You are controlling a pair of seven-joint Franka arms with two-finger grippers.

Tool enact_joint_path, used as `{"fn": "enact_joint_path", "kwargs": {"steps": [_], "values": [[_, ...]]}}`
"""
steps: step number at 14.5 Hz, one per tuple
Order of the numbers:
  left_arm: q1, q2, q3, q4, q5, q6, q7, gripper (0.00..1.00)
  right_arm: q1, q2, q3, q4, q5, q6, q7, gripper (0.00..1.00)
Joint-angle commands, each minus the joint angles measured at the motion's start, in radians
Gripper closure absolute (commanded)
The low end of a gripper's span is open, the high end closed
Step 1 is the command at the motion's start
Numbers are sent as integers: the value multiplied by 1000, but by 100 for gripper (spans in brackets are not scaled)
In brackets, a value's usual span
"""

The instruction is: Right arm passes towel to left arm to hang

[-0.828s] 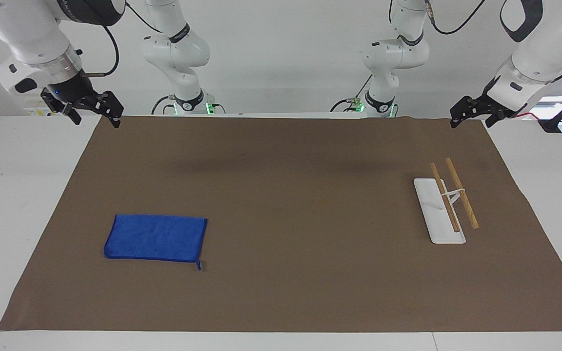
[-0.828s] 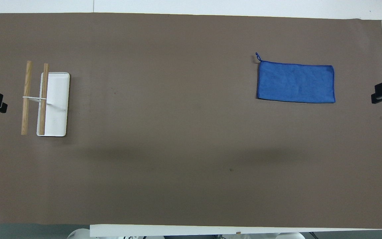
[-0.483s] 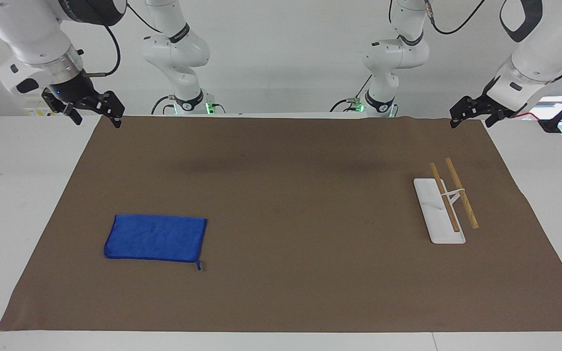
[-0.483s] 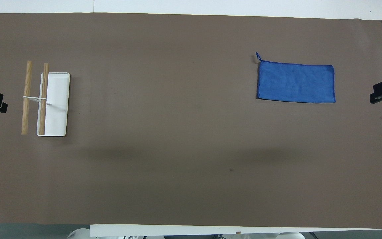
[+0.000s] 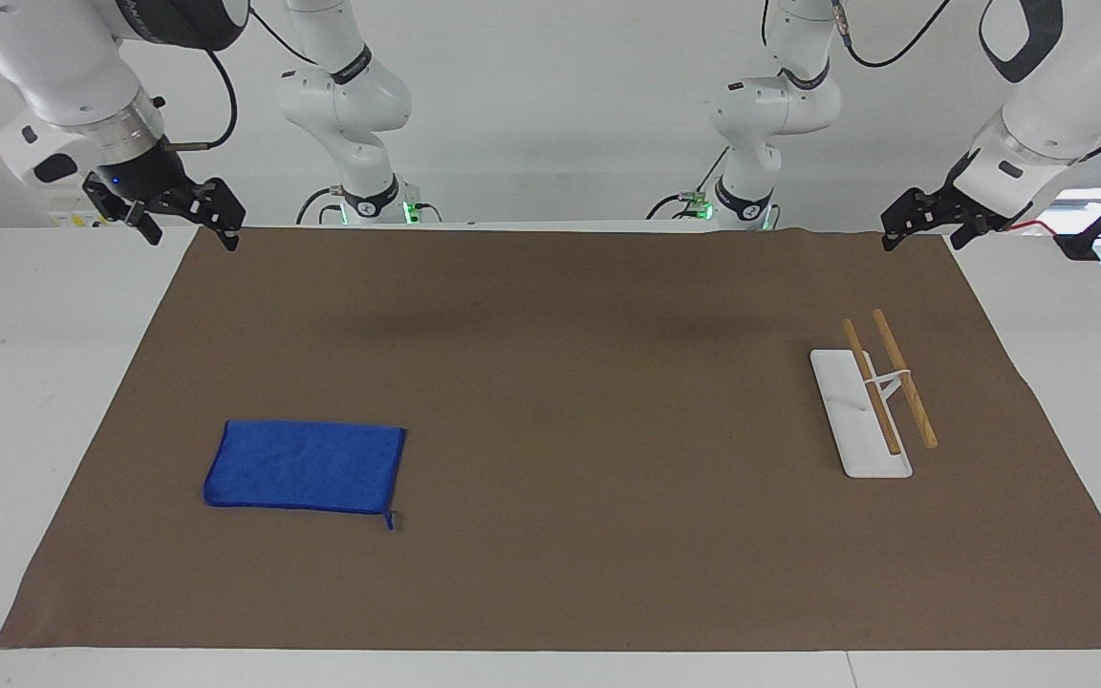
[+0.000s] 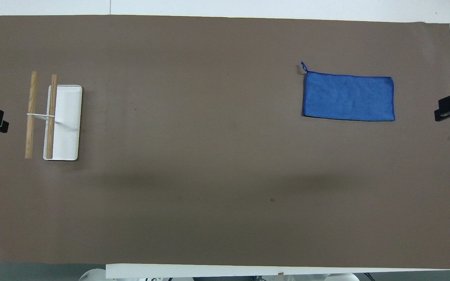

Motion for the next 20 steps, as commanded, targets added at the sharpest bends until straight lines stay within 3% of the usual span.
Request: {"fn": "enact_joint_path", "kwargs": {"steps": [1, 6, 9, 12, 17, 20], "values": [[-13, -7, 14, -5, -2, -13, 15, 0, 0, 2, 4, -71, 0, 142, -35, 0], [-13, -7, 14, -5, -2, -13, 15, 0, 51, 238, 7, -89, 2, 432, 17, 0], [-13, -7, 14, -5, -2, -13, 15, 0, 52, 292, 9, -170, 3, 589, 20, 0], [-11, -7, 14, -5, -2, -13, 15, 0, 55, 379, 9, -178, 84, 685, 37, 1], [-11, -7, 14, -5, -2, -13, 15, 0, 72, 424, 9, -230, 91, 756, 2, 19], [-13, -7, 14, -5, -2, -13, 15, 0, 75, 409, 9, -288, 25, 770, -6, 20]]}}
